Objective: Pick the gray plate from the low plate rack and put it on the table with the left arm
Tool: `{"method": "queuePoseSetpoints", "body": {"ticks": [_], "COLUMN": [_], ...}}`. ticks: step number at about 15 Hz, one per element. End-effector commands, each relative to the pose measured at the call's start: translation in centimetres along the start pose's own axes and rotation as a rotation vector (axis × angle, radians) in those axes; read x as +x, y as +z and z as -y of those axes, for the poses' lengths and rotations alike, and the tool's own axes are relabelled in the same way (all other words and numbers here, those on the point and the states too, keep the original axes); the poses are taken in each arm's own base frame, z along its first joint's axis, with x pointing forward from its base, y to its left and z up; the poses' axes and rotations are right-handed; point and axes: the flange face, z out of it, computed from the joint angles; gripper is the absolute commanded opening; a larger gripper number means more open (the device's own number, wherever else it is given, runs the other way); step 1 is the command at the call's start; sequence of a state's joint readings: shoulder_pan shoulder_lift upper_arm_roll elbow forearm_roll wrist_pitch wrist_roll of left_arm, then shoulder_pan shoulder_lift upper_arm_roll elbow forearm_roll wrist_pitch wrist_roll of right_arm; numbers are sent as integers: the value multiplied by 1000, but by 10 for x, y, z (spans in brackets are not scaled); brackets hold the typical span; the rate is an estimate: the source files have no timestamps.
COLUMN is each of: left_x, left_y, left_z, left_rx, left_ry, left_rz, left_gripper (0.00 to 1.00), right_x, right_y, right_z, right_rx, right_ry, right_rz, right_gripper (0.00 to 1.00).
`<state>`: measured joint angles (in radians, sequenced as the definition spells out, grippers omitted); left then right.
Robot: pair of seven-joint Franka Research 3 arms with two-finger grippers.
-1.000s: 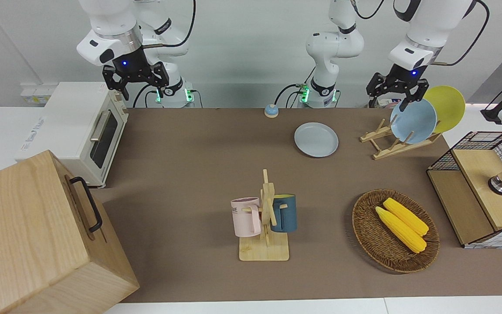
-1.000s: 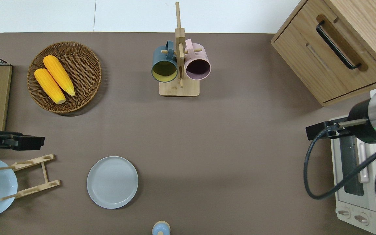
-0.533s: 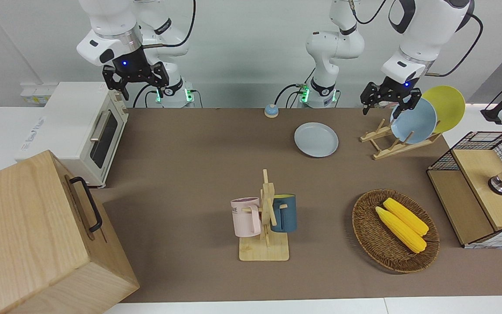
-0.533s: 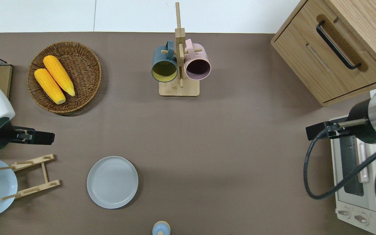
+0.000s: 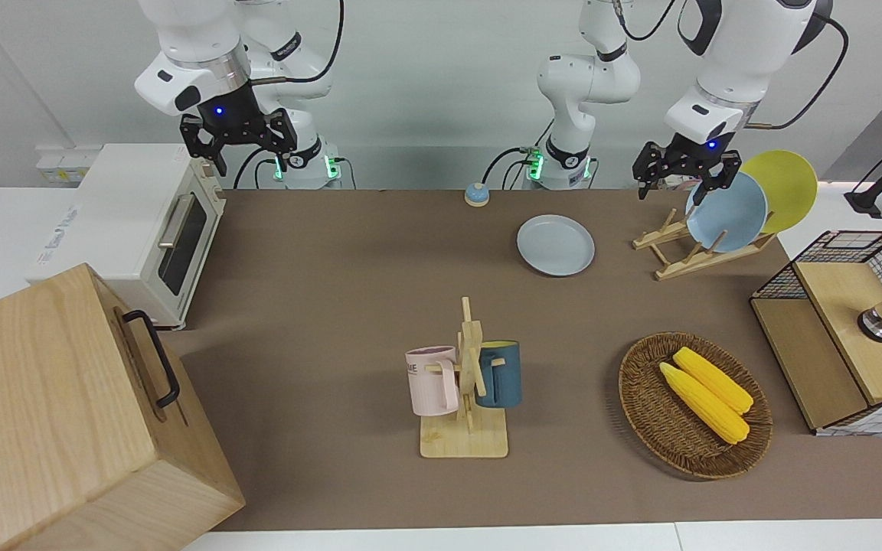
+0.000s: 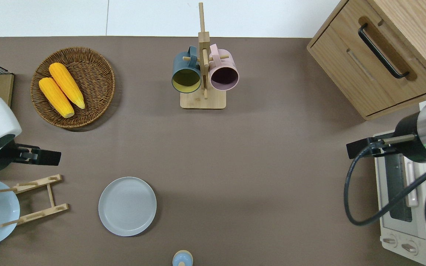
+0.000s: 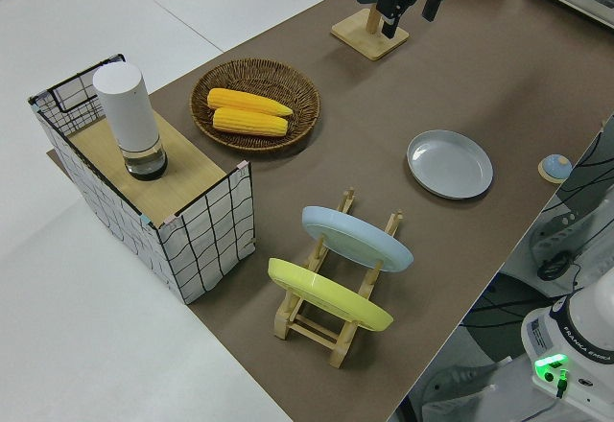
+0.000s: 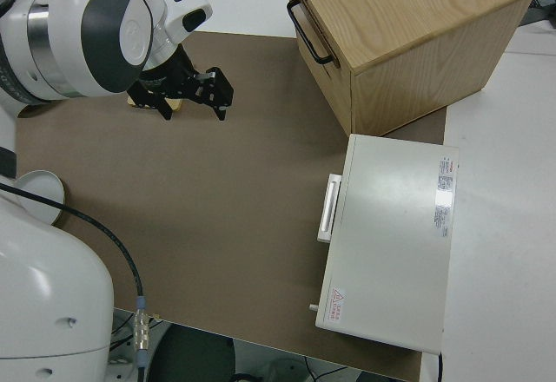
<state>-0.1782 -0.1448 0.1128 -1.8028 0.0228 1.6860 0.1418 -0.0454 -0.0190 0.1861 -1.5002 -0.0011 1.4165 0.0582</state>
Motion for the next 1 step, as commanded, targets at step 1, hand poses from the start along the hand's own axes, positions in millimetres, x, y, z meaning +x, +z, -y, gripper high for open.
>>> {"method": "queuePoseSetpoints", "body": {"ticks": [1], "left_x": [-1], "left_y": [-4], "left_z": [-5], "left_rx": [26], "left_ry": [1], "left_rz": [24], "left_gripper": [998], "right_x": [-3], "right_y": [-3], "right_z": [-1], "right_rx": [10], "right_ry": [3], "right_rz": [7], "right_gripper": [990]}}
